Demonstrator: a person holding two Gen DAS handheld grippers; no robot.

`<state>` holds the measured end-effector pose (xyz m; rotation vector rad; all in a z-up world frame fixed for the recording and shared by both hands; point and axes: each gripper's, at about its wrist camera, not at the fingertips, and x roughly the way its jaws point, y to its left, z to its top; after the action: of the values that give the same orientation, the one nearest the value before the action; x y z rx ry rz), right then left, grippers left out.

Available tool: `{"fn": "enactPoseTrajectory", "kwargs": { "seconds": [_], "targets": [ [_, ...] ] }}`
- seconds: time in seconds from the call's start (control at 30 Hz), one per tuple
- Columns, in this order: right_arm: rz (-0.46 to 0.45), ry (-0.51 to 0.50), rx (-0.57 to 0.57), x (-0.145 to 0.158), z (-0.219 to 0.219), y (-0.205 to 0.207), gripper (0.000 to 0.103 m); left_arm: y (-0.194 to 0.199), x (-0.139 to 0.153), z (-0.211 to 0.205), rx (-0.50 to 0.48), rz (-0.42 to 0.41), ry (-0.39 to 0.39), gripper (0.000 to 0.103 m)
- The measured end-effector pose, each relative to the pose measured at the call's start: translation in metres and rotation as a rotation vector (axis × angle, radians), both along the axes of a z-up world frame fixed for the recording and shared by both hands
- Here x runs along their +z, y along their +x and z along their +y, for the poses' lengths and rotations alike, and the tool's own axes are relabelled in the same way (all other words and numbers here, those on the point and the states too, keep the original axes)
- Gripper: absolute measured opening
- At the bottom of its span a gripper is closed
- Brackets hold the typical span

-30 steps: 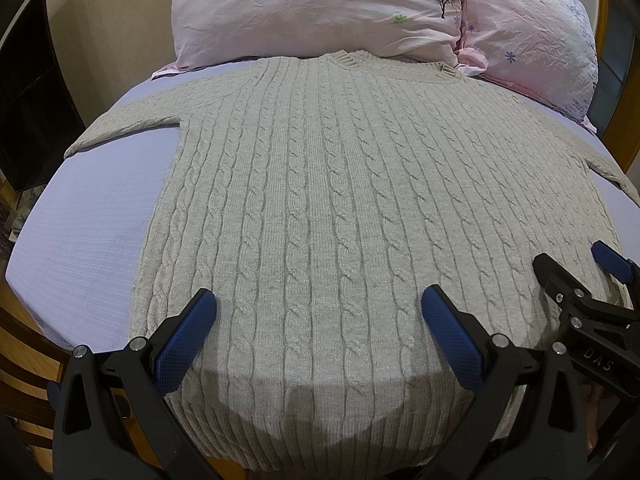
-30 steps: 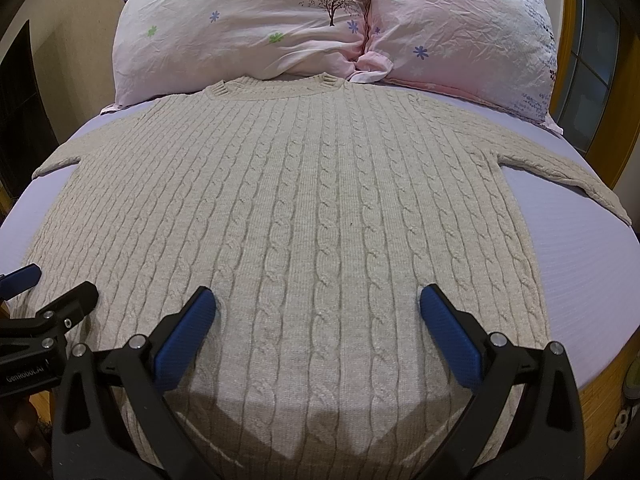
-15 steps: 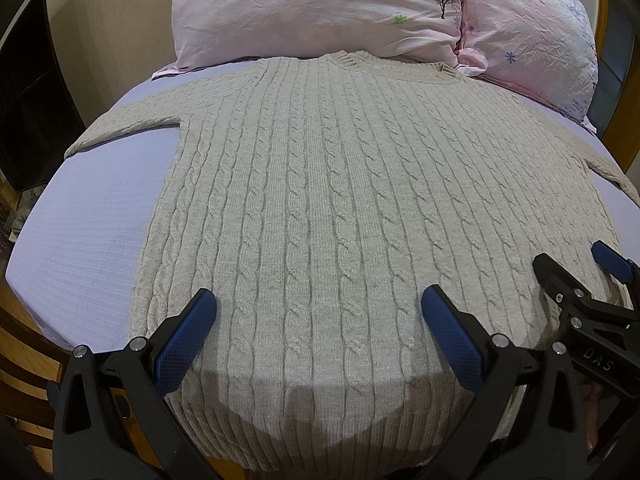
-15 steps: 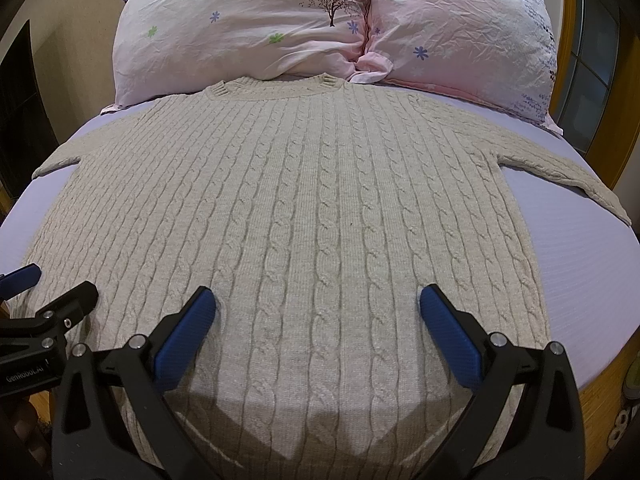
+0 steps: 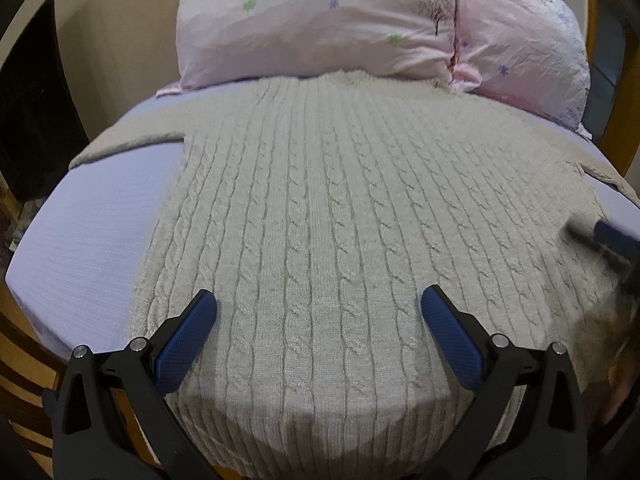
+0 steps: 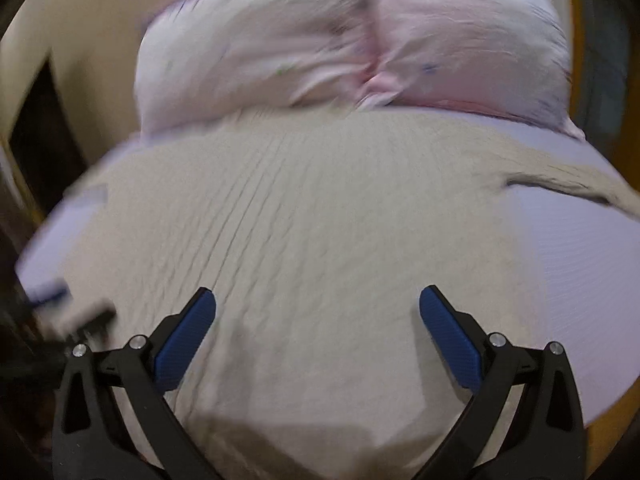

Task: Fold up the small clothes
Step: 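Grasp a sweater sleeve with the right gripper and fold it across the body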

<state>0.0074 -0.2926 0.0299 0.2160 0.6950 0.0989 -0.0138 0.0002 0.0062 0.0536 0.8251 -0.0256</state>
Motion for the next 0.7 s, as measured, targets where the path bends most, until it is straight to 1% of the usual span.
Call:
{"fn": "enactPoseTrajectory", "kwargs": {
  "seconds": [0.03, 0.07, 0.1, 0.13, 0.17, 0.2, 0.23, 0.27, 0.3, 0.33, 0.4, 0.47, 0.5, 0.53, 0.57, 0.6, 0.67, 0.7],
  "targets": [
    [-0.027, 0.029, -0.053, 0.01, -0.023, 0.002, 0.101, 0.0, 0.001, 0.0, -0.008, -0.011, -0.001, 0.102],
    [-0.051, 0.069, -0.141, 0.021, -0.06, 0.007, 0.101, 0.003, 0.001, 0.001, -0.019, -0.018, -0.007, 0.102],
    [-0.058, 0.099, -0.203, 0.027, -0.086, 0.011, 0.101, 0.001, -0.004, 0.002, -0.027, -0.021, -0.012, 0.102],
    [-0.058, 0.129, -0.264, 0.031, -0.113, 0.016, 0.099, 0.003, -0.002, 0.004, -0.044, -0.03, -0.028, 0.102],
    [-0.042, 0.177, -0.354, 0.034, -0.151, 0.024, 0.09, 0.005, -0.001, 0.007, -0.054, -0.04, -0.047, 0.102],
    [-0.022, 0.231, -0.428, 0.032, -0.183, 0.031, 0.078, 0.006, 0.003, 0.012, -0.067, -0.063, -0.084, 0.102],
    [-0.01, 0.27, -0.478, 0.03, -0.206, 0.036, 0.074, 0.006, 0.008, 0.019, -0.074, -0.09, -0.122, 0.102],
    [0.016, 0.317, -0.582, 0.025, -0.241, 0.044, 0.066, 0.006, 0.011, 0.023, -0.075, -0.106, -0.144, 0.102],
    [0.038, 0.338, -0.654, 0.019, -0.263, 0.049, 0.062, 0.008, 0.018, 0.033, -0.075, -0.134, -0.187, 0.102],
    [0.059, 0.38, -0.736, 0.011, -0.291, 0.054, 0.06, 0.009, 0.022, 0.04, -0.071, -0.154, -0.212, 0.102],
    [0.089, 0.443, -0.81, -0.002, -0.322, 0.063, 0.055, 0.016, 0.034, 0.059, -0.036, -0.209, -0.245, 0.102],
    [0.13, 0.522, -0.869, -0.02, -0.351, 0.076, 0.05, 0.02, 0.041, 0.071, -0.008, -0.244, -0.247, 0.102],
    [0.149, 0.542, -0.888, -0.026, -0.36, 0.082, 0.046, 0.026, 0.045, 0.08, 0.012, -0.263, -0.245, 0.102],
    [0.162, 0.564, -0.909, -0.032, -0.368, 0.086, 0.044, 0.032, 0.048, 0.087, 0.031, -0.27, -0.24, 0.102],
    [0.158, 0.585, -0.926, -0.037, -0.376, 0.091, 0.04, 0.034, 0.049, 0.09, 0.044, -0.274, -0.235, 0.102],
    [0.151, 0.587, -0.942, -0.038, -0.381, 0.093, 0.035, 0.041, 0.05, 0.098, 0.067, -0.28, -0.229, 0.102],
    [0.141, 0.587, -0.965, -0.042, -0.39, 0.104, 0.031, 0.048, 0.05, 0.11, 0.1, -0.289, -0.228, 0.102],
    [0.139, 0.586, -0.973, -0.044, -0.392, 0.109, 0.024, 0.054, 0.05, 0.118, 0.122, -0.289, -0.23, 0.102]
  ]
}}
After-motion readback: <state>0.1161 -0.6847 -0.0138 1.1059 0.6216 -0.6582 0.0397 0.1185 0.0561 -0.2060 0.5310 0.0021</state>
